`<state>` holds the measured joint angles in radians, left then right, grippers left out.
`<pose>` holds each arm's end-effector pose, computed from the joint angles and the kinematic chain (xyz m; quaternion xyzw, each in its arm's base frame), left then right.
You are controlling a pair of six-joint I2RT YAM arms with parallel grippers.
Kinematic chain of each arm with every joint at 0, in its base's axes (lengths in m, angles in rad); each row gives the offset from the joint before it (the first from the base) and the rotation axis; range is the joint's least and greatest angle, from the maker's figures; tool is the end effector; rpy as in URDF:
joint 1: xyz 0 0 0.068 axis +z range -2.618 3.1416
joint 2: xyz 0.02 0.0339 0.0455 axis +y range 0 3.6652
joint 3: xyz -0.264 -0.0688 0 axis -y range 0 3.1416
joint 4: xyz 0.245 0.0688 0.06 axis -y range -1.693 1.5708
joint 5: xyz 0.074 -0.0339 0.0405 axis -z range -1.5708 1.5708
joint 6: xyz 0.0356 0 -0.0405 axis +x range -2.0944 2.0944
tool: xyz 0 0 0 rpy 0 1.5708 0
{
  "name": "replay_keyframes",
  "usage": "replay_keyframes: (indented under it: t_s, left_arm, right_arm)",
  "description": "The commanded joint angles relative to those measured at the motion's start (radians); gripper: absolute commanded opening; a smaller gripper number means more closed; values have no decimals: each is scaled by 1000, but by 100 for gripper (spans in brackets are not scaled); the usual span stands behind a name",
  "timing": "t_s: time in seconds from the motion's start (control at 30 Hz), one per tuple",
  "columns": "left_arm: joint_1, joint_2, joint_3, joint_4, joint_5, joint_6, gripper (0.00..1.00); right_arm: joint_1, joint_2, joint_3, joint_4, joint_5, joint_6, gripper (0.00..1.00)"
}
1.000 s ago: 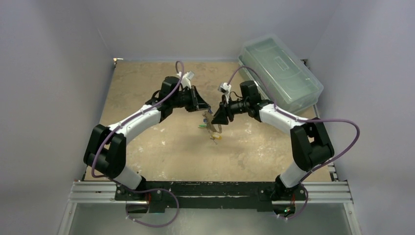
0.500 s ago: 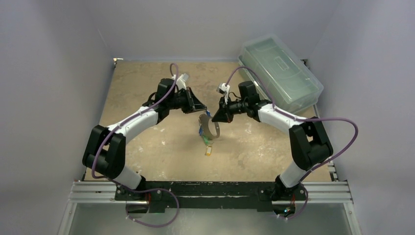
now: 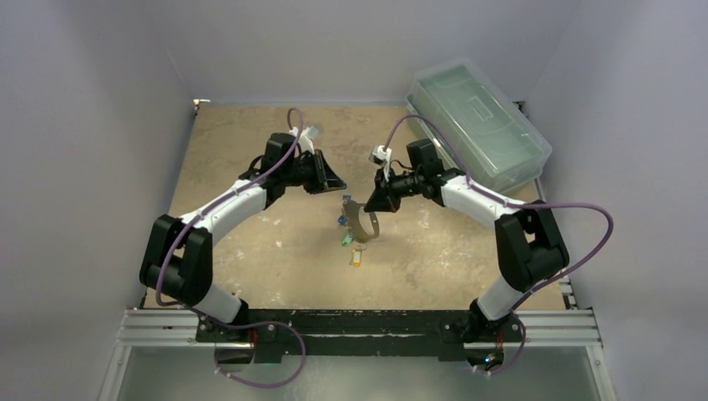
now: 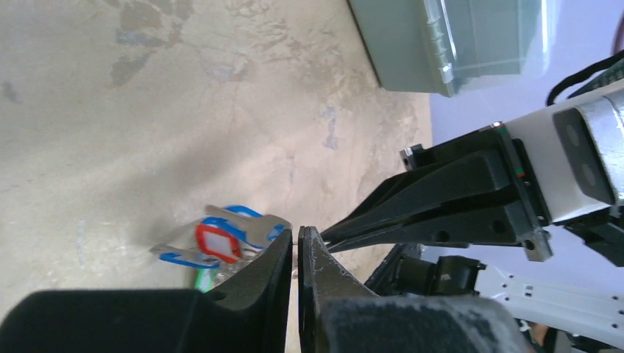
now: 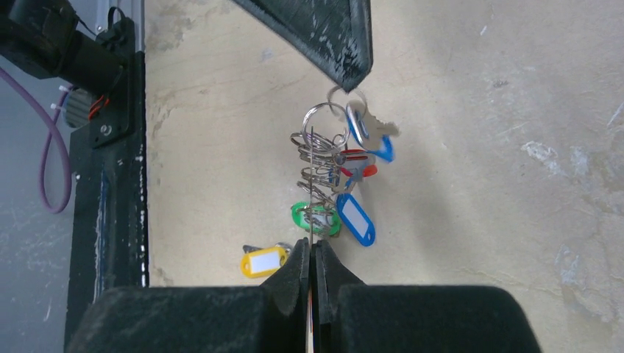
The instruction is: Remove the keys from the keyring
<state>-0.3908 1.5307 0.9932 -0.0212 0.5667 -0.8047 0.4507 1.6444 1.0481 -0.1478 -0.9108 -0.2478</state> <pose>0.3060 -0.1467 0.2482 -0.0399 0.8497 -0.4640 0.2471 0.2995 0.1762 0.2239 -0.4474 0.7123 0.4372 0.3181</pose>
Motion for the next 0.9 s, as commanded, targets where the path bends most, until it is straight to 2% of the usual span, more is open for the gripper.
replay_keyframes:
  t_s: [0.0,0.07,0.1,0.2,0.27,0.37,0.43,0.53,0.63,0.73,0.87]
  left_arm:
    - [23,-20,83,-127,-24,219,12]
    - [35,5,117,-200,14,345,22]
    - [45,17,141,-247,39,413,34]
    - [95,24,174,-320,161,613,57]
    - [124,8,197,-367,217,795,64]
    - [161,-13,243,-498,258,1167,65]
    - [168,-45,208,-525,270,1319,64]
    - [171,-123,93,-488,330,1506,64]
    - [171,-124,34,-516,392,1640,67]
    - [171,-125,-14,-600,456,1865,69]
    - [155,-125,-41,-619,522,1963,76]
  right_arm:
    - [1,-58,49,-66,-40,-50,0]
    - [1,-60,54,-92,-39,-58,0]
    - [2,-58,57,-102,-37,-63,0]
    - [1,-53,65,-135,-45,-87,0]
    - [0,-50,72,-164,-48,-116,0]
    - [1,-47,90,-219,-73,-164,0]
    - [1,-41,111,-276,-81,-199,0]
    - [2,-39,135,-323,-98,-220,0]
    - [3,-39,163,-390,-104,-276,0]
    - [4,-28,201,-485,-112,-350,0]
    - [5,-28,235,-568,-111,-406,0]
